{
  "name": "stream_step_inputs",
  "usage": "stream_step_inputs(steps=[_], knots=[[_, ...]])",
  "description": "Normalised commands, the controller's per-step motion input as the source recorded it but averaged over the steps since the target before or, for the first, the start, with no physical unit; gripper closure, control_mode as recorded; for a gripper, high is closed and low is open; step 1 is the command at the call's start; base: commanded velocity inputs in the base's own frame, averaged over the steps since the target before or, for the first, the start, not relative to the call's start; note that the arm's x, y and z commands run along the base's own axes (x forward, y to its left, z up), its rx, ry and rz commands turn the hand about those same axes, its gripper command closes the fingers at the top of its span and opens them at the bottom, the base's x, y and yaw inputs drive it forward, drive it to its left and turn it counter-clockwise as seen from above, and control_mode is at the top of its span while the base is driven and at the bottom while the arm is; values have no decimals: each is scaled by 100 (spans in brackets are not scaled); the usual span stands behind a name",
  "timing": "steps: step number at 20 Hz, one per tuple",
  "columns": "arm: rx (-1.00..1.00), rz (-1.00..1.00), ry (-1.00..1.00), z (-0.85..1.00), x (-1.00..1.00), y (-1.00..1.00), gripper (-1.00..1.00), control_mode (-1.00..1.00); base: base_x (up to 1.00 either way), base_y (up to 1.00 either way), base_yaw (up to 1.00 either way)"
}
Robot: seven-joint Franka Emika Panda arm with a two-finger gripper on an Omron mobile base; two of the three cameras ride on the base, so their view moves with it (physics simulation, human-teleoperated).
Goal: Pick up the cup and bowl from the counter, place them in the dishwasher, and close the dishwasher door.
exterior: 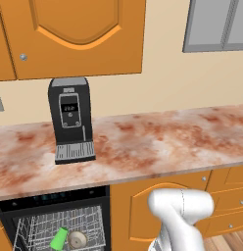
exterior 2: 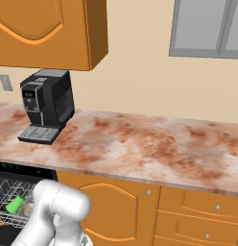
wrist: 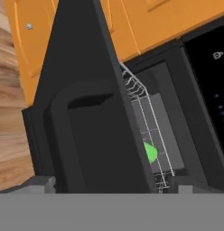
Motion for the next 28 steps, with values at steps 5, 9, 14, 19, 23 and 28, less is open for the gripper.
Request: stream_step_inputs(steps=[5,9,14,19,23,28], knots=[[0,0,0,-76,-4,38,-100,-100,0,0,0],[3,0,0,-98,0,32,-100,-100,0,0,0],[0,0,0,-100,-7,45,-100,-100,0,0,0],[-4,0,0,-86,4,17,-100,-100,0,0,0],[-43,0,-9,-54,28,0,-100,-100,0,0,0],[-56,0,-13,-50,32,0,-100,-100,0,0,0]])
